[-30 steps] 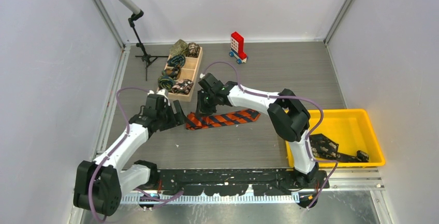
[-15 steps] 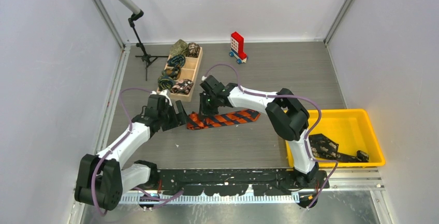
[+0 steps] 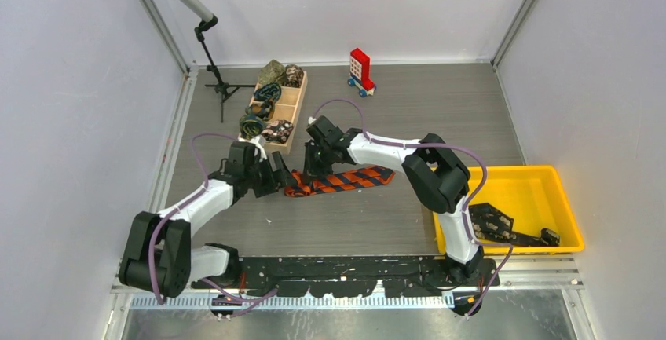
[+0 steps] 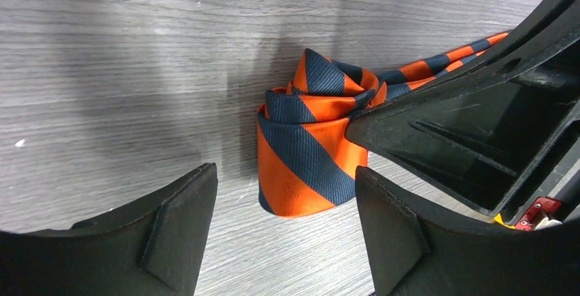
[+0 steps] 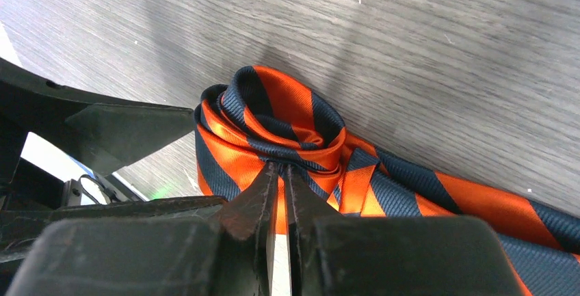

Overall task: Roll the ties
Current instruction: Roll the tie at the center of the board.

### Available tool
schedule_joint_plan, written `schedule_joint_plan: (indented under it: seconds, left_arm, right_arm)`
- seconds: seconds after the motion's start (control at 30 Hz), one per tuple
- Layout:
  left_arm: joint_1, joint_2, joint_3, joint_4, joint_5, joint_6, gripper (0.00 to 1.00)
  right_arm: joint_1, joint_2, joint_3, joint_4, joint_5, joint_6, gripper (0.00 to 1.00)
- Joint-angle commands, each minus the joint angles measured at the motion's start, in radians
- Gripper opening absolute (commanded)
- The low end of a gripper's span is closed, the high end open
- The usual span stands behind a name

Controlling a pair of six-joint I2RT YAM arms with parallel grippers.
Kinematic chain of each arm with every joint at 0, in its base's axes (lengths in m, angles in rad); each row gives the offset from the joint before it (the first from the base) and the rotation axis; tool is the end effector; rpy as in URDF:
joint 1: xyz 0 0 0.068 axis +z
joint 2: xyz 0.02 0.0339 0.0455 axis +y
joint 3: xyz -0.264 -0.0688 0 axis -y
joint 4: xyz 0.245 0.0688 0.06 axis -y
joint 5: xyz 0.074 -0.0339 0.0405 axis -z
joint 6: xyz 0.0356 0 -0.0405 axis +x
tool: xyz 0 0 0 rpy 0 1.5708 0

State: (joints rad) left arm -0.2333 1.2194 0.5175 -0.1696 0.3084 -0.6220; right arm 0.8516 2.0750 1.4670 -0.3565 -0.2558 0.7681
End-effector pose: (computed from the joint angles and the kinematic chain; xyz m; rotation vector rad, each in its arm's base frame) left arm 0.2158 -0.0624 0.1664 -0.3479 2.5101 -0.7404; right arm 0.2862 0.3405 0.1648 -0.2271 2.7654 0.8739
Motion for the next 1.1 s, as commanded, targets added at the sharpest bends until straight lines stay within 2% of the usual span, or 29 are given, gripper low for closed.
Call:
schedule_joint_plan:
  seconds: [0.0,0.47,0.87,1.07]
  left_arm:
    - [0.006,0.044,-0.003,0.103,0.075,-0.032,0.74]
    - [0.003,0.168,-0.031,0.221,0.143,-0.095,0.6]
    - [-0.075,0.177,-0.037,0.217,0.067,-0.104,0.47]
    - [-0.109,0.175,-0.025,0.188,0.0,-0.102,0.31]
  right_arm:
    - [-0.002,-0.027,-0.036,0.006,0.012,-0.015,0.13]
    - [-0.002,-0.029,-0.09,0.051,0.01,0.01,0.11]
    - [-0.002,-0.022,-0.097,0.053,0.027,0.024,0.1]
    - [-0.002,-0.028,-0.099,0.053,0.032,0.026,0.1]
